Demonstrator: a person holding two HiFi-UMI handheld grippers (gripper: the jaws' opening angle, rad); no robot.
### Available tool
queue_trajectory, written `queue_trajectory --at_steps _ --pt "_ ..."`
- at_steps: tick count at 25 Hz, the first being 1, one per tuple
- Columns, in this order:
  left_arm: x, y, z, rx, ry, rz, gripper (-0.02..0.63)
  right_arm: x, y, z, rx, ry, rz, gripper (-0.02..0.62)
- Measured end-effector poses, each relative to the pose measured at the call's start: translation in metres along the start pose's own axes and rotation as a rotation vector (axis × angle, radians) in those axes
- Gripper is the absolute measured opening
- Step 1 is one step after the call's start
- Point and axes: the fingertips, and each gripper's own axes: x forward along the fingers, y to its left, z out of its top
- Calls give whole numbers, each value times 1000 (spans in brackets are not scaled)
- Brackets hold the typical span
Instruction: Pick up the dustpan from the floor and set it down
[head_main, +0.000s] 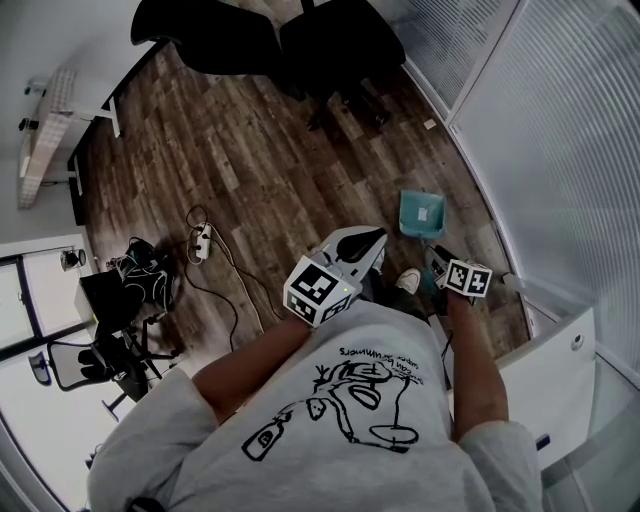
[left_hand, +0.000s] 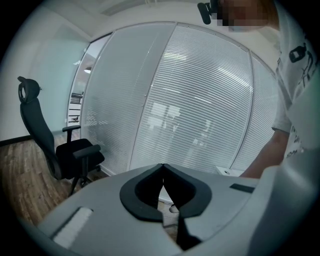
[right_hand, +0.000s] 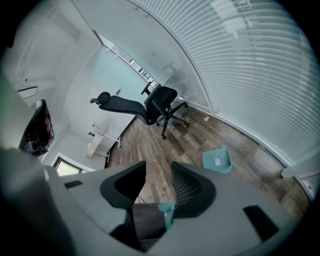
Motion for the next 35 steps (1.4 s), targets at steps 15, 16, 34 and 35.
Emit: queue_trajectory --at_steps 15,16,34,35 --pt "9 -6 19 1 -51 -23 2 -79 81 88 -318 -245 -22 112" --pt "10 -6 20 1 -53 -25 2 -87 89 94 -345 -263 -28 107" --pt "12 -22 70 20 -115 -72 2 -216 214 172 -640 -526 -120 61" --pt "11 -23 74 24 -121 -75 2 -221 219 175 -651 -537 -125 56"
